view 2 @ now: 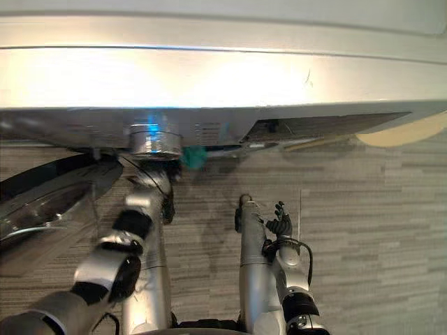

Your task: Pick up the laundry basket with both hands and put the clothes into the washing machine.

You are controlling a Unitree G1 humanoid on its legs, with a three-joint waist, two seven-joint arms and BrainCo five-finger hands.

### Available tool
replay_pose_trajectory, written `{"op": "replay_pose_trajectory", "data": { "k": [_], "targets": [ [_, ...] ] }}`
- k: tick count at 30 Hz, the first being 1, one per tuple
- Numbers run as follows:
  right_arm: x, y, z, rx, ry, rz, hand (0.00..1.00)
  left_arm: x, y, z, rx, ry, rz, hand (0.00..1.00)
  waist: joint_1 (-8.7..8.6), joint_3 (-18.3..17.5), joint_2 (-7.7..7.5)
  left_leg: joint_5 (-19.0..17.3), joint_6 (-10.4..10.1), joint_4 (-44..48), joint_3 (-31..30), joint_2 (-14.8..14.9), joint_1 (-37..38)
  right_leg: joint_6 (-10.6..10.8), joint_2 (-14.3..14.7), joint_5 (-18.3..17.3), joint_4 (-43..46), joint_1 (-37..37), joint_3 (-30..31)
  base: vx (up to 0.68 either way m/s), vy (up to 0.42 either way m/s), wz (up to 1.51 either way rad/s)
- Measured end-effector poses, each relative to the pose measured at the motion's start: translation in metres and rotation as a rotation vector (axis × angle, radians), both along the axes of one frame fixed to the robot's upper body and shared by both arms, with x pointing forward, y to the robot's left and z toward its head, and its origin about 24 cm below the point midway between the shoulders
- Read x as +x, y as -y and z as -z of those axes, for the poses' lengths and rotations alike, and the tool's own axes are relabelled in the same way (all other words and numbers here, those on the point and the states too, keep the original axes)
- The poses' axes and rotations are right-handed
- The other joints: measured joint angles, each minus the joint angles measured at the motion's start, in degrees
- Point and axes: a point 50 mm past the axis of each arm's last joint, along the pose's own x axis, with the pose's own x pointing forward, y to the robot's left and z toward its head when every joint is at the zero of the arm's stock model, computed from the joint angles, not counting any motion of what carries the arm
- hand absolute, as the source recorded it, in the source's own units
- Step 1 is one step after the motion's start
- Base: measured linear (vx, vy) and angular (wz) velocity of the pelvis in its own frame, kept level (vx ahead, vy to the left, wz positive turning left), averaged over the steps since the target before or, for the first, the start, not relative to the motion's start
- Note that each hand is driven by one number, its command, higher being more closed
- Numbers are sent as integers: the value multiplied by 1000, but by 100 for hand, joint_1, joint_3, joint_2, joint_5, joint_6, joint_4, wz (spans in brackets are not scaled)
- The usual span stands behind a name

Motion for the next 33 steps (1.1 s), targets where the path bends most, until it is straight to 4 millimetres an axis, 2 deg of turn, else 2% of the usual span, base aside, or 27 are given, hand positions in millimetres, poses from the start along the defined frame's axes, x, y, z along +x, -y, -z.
{"op": "replay_pose_trajectory", "data": {
  "k": [2,3,5,6,7,8,10,12,13,15,17,21,24,28,33],
  "targets": [
    [4,-2,-9,10,58,0,0,7,-17,-47,-30,116,-31,100,-65,22,-7,-32,4,172,10,84,-335,22,72,13,141,-349,38,-5,-40,-29],
    [5,-2,-11,13,70,1,0,8,-20,-61,-28,150,-38,100,-73,28,-7,-34,11,214,13,96,-401,26,94,16,174,-419,48,4,-34,-19],
    [7,-2,-18,39,118,5,0,8,-19,-109,-46,281,-40,100,-76,80,-19,-58,16,338,44,194,-590,28,166,15,258,-615,68,9,-34,-20],
    [8,-3,-19,44,128,3,0,7,-19,-121,-49,316,-38,100,-81,80,-20,-57,17,350,43,204,-637,28,189,18,259,-664,82,11,-27,-21],
    [8,-2,-22,54,143,9,0,5,-15,-143,-85,389,-17,100,-109,80,-20,-56,20,363,65,221,-710,36,206,23,270,-751,112,17,-20,-18],
    [9,-1,-23,58,148,12,0,1,-11,-157,-129,453,9,100,-123,80,-20,-60,39,386,115,247,-754,41,221,25,294,-826,152,18,-18,-18],
    [8,2,-21,55,141,21,0,-1,-5,-165,-159,487,36,100,-120,80,-20,-102,61,480,149,298,-827,48,271,26,365,-920,204,15,-15,-18],
    [6,4,-17,70,122,32,0,-4,3,-182,-172,520,56,100,-131,80,-20,-118,54,506,183,316,-898,59,291,32,394,-1022,251,-2,-10,-13],
    [4,7,-13,64,105,36,0,-10,6,-192,-154,562,62,0,-168,80,-20,-140,42,510,217,339,-946,77,306,48,399,-1097,295,-14,-5,-17],
    [-2,8,-8,61,81,39,0,-17,11,-204,-91,613,66,0,-172,80,-21,-149,56,538,269,400,-999,79,354,105,402,-1202,380,-14,-3,-24],
    [-9,11,-2,54,58,45,0,-22,14,-212,67,651,0,0,-174,83,-26,-156,67,588,301,480,-1046,87,427,160,400,-1266,438,-20,2,-23],
    [-17,13,4,54,36,52,0,-24,20,-215,593,653,-195,0,-231,84,-28,-176,92,561,367,546,-1114,0,478,253,290,-1359,505,-36,16,-14],
    [-18,14,7,56,23,57,0,-20,27,-214,798,623,-207,0,-250,85,-29,-161,82,412,509,575,-1114,37,403,348,127,-1394,522,-14,13,-5],
    [-21,15,13,91,-2,77,0,-11,21,-205,835,550,-186,0,-253,85,-29,-141,94,445,507,584,-1113,20,398,423,135,-1389,517,15,2,-1],
    [-22,15,13,123,-1,94,0,4,-15,-186,638,380,-180,0,-274,90,-28,-123,70,440,388,569,-1138,24,395,428,173,-1390,432,41,-7,2]
  ]
}}
